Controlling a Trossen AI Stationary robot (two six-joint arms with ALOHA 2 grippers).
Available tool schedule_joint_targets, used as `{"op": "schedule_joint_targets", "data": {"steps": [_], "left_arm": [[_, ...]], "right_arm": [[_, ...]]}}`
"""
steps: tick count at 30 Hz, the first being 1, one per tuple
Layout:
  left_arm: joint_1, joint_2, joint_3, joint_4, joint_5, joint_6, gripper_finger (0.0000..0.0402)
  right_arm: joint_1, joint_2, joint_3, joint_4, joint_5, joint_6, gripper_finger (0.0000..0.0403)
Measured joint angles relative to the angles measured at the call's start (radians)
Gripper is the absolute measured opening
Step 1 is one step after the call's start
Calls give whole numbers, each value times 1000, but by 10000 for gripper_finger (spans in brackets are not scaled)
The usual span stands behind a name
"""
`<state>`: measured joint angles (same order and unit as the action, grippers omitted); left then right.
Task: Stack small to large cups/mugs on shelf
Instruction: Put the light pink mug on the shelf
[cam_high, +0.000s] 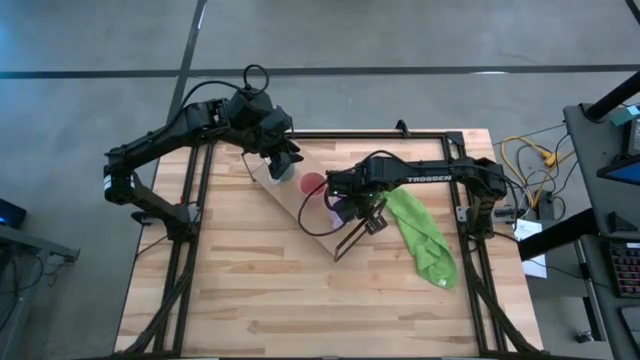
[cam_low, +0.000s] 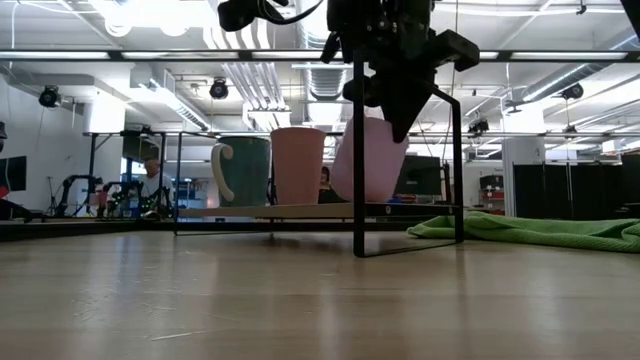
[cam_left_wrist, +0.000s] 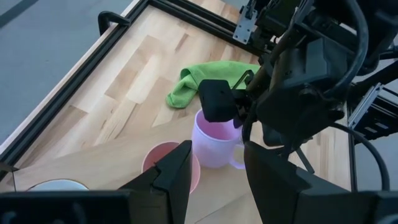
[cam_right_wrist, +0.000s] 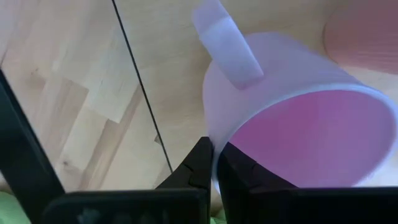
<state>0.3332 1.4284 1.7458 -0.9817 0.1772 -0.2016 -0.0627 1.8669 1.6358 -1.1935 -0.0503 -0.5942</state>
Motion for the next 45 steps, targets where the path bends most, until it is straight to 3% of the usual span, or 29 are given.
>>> {"op": "schedule_joint_targets", "data": {"steps": [32, 45], "left_arm": [[0, 0, -1, 0, 0, 0, 132], [0, 0, -1, 0, 0, 0, 132]], "right_arm": [[1, 1, -3, 63, 0, 10, 29], [72, -2, -3, 44, -12, 6, 29]]}}
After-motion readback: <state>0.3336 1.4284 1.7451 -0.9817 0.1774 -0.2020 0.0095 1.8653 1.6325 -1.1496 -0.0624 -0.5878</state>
